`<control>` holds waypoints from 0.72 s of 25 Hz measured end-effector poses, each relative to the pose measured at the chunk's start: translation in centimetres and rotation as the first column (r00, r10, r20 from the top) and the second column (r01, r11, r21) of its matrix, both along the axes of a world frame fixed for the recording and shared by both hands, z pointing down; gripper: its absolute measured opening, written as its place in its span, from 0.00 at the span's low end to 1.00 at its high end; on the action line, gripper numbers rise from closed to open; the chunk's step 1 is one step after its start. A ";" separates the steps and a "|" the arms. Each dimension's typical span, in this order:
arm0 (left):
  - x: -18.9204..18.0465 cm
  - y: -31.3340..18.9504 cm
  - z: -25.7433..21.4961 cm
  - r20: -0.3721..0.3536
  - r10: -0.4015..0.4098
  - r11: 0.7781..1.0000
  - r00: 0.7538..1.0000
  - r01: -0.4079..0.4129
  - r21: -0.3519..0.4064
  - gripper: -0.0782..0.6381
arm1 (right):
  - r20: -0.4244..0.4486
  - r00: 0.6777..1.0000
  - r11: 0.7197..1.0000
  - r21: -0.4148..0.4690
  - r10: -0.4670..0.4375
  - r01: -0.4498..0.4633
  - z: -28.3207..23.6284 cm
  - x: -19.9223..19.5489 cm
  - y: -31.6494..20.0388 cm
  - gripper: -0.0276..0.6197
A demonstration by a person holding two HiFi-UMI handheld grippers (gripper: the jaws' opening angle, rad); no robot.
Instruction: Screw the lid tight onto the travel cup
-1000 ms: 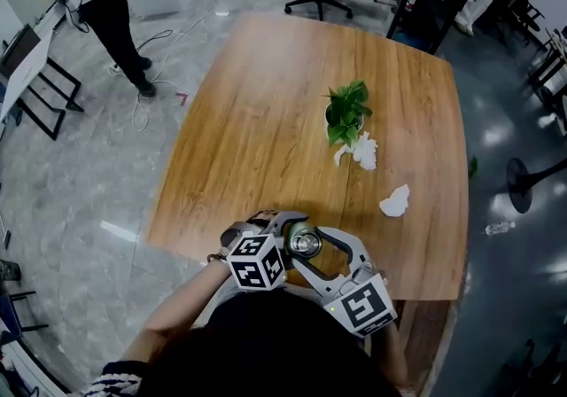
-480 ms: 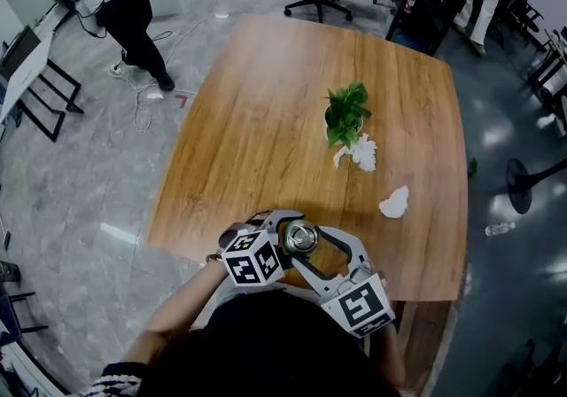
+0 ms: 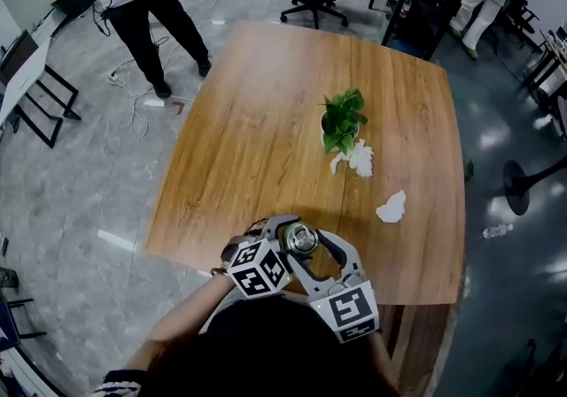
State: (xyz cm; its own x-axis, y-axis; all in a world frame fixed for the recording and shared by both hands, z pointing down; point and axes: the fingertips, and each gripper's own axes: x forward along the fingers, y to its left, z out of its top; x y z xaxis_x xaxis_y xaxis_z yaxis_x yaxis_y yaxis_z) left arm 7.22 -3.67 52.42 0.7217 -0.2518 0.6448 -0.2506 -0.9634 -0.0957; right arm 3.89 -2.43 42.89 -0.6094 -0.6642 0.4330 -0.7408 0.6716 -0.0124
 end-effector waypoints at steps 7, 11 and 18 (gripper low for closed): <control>-0.1 1.3 0.2 0.051 0.171 0.985 0.984 -0.172 0.015 0.64 | -0.054 0.987 0.989 0.018 -0.148 0.149 -0.5 -0.5 0.7 0.44; -0.3 -0.4 -0.3 0.025 -0.032 0.999 0.999 0.031 0.045 0.64 | -0.031 0.999 0.998 0.048 0.040 -0.038 -0.9 -0.2 -0.5 0.44; -0.7 0.8 -0.6 -0.029 -0.038 0.999 0.999 0.038 -0.004 0.64 | 0.030 0.998 0.999 -0.015 -0.052 0.053 -1.2 -1.4 0.9 0.44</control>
State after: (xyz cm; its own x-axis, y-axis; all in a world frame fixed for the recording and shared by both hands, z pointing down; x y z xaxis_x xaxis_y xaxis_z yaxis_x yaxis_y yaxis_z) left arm 6.48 -2.91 51.80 0.7299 -0.2774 0.6248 -0.2900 -0.9533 -0.0844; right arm 2.52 -1.54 41.67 -0.6558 -0.6243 0.4245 -0.7038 0.7090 -0.0446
